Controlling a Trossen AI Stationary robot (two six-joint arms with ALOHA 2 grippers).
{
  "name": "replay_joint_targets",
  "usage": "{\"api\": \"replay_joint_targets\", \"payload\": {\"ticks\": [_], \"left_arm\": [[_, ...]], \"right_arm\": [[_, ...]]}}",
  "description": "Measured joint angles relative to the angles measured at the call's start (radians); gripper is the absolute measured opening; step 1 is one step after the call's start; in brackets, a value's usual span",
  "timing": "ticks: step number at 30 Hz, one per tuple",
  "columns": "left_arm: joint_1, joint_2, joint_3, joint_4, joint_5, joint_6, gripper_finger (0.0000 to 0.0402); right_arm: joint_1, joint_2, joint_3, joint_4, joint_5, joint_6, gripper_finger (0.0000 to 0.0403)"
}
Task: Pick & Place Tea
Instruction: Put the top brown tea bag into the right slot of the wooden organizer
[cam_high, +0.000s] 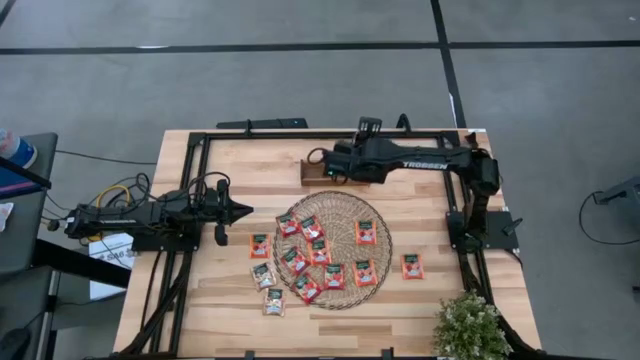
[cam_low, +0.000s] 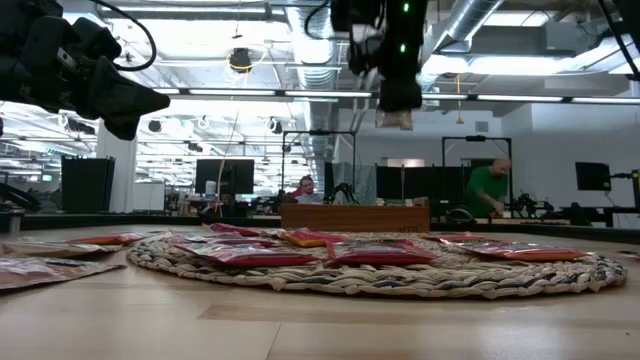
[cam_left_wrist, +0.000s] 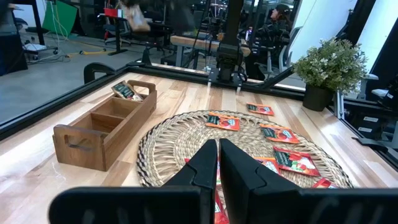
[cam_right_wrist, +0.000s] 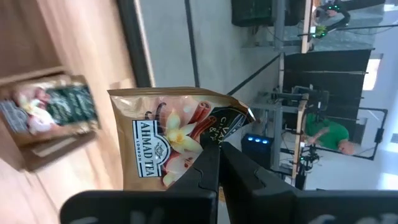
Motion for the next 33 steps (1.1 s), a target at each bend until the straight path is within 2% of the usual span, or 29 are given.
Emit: {"api": "replay_joint_targets", "payload": {"ticks": [9, 16, 19, 24, 33], "left_arm": [[0.000, 0.000, 0.000, 0.000, 0.000, 0.000, 0.0008], [0.000, 0.000, 0.000, 0.000, 0.000, 0.000, 0.0008], [0.000, 0.000, 0.000, 0.000, 0.000, 0.000, 0.0008], [0.000, 0.000, 0.000, 0.000, 0.000, 0.000, 0.0008], [0.000, 0.000, 0.000, 0.000, 0.000, 0.000, 0.0009]], "right_arm": [[-0.029, 0.000, -0.252, 0.269, -0.022, -0.041, 0.0000], [-0.072, 0.000, -0.378, 0.460, -0.031, -0.097, 0.0000], [-0.086, 0.000, -0.418, 0.541, -0.068, -0.140, 0.0000], [-0.089, 0.001, -0.432, 0.602, -0.070, -0.181, 0.0000], [-0.090, 0.001, -0.445, 0.647, -0.104, -0.220, 0.0000]]}}
